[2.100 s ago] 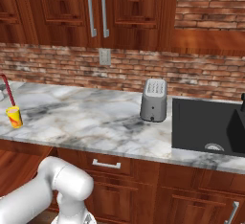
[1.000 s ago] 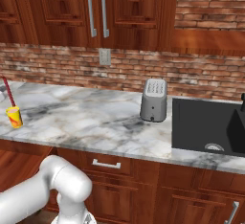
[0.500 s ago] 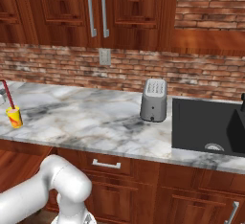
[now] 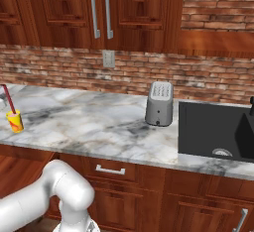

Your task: Pick up the straw from the left drawer and put it inside the smoothie cup.

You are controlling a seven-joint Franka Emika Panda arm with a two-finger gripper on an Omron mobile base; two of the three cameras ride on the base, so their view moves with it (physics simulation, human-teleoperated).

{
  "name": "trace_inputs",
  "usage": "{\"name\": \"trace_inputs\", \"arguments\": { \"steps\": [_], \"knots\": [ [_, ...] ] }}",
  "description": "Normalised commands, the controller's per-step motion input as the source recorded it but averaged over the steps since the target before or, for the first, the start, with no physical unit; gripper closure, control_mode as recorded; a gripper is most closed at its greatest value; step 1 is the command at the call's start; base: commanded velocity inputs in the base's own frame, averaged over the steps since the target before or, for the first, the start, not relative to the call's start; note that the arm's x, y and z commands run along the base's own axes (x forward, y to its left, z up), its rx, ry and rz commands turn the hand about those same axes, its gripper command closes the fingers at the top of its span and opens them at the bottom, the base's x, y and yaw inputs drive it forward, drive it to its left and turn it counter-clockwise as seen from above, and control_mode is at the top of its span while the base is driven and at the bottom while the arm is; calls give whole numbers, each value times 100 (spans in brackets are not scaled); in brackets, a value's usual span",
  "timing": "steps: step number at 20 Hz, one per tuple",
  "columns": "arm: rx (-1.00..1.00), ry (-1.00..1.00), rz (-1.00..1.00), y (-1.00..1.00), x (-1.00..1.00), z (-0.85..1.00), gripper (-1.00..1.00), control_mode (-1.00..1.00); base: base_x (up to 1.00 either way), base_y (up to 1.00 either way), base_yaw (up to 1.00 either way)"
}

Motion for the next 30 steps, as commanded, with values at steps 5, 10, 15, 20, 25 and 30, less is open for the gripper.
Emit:
{"name": "trace_inputs", "arguments": {
  "steps": [5,10,15,20,25,30],
  "knots": [
    [0,0,1,15,15,-14,100,-100,0,0,0],
    [0,0,0,23,13,-14,100,-100,0,0,0],
    [0,0,0,22,12,-13,100,-100,0,0,0],
    [0,0,0,22,12,-11,100,-100,0,0,0],
    [0,0,1,19,9,-14,100,-100,0,0,0],
    [0,0,0,17,2,-15,100,-100,0,0,0]
  ]
}}
